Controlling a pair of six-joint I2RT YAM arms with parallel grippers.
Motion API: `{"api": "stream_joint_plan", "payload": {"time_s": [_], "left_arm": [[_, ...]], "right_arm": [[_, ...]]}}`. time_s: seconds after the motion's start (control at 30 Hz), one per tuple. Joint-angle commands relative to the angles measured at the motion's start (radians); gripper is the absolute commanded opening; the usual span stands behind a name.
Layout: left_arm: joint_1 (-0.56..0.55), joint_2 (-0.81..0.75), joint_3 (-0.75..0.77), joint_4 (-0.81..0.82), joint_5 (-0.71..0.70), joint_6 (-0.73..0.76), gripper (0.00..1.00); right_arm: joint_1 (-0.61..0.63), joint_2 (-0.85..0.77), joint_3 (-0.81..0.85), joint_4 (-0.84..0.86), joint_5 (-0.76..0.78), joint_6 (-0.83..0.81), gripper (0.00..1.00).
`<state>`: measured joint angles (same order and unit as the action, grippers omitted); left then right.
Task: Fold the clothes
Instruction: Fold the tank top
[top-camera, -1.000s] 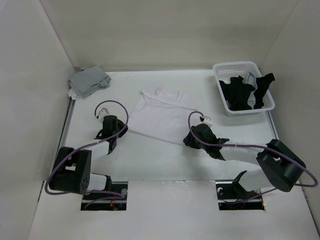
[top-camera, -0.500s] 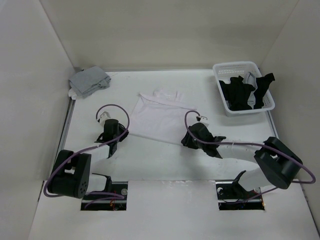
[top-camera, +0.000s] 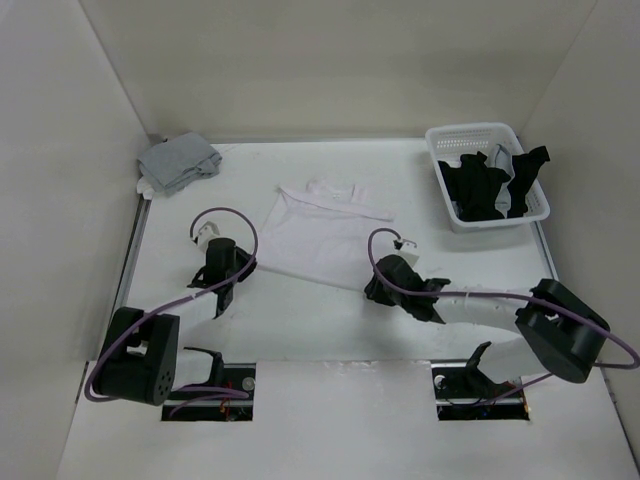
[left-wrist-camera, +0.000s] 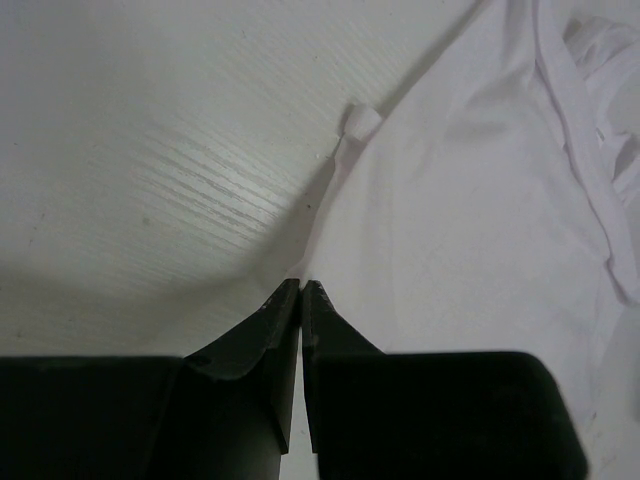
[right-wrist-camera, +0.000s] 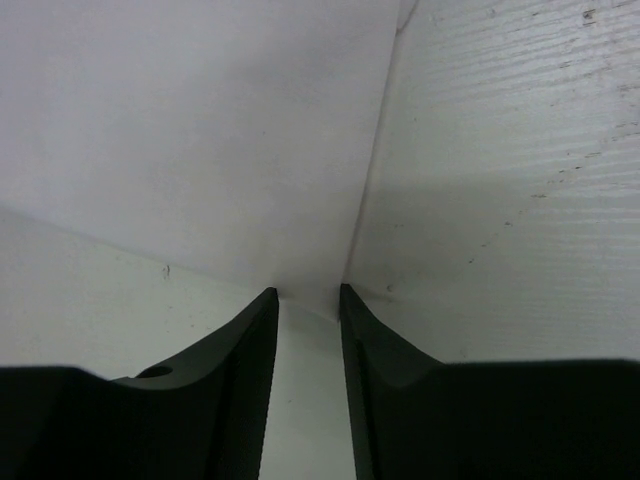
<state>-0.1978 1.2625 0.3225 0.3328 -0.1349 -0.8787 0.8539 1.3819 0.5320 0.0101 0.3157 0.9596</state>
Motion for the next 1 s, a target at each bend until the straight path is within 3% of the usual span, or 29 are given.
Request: {"api": "stream_joint_plan", "payload": {"time_s": [0.0,0.17,0.3,0.4,0.5,0.6,0.7,0.87,0.97], "left_arm": [[-0.007,-0.041,-0.019,0.025,-0.011,0.012,0.03],[-0.007,-0.061,-0.023,0.02,-0.009,0.014,0.03],[-0.007,-0.129,-0.017,-0.026,-0.006,0.014,0.02],[-0.022,-0.283,0.012,-0.134,-0.009,0.015,0.01],[-0.053,-0.493,0.09,-0.311,-0.035,0.026,0.01],[-0.093,-0.69,0.235,-0.509,-0.086,0.055,0.01],[-0.126,-0.802,0.409,-0.659,-0.147,0.101,0.01],[-0.157,-0.883,0.636,-0.831,-0.19,0.141,0.01],[-0.142,-0.91,0.691,-0.902,-0.186,0.142,0.01]], "right_arm": [[0.015,0.031,-0.014,-0.09,0.033,0.028,0.32],[0.015,0.069,-0.007,-0.052,0.069,0.03,0.13],[0.03,0.004,-0.024,-0.038,0.132,0.027,0.0],[0.089,-0.186,-0.04,-0.106,0.189,0.011,0.0],[0.171,-0.462,0.014,-0.316,0.255,0.004,0.0],[0.271,-0.68,0.136,-0.551,0.327,-0.004,0.0],[0.407,-0.777,0.288,-0.721,0.396,0.001,0.0],[0.709,-0.765,0.523,-0.869,0.531,0.043,0.0],[0.883,-0.71,0.629,-0.935,0.634,0.088,0.0]]}}
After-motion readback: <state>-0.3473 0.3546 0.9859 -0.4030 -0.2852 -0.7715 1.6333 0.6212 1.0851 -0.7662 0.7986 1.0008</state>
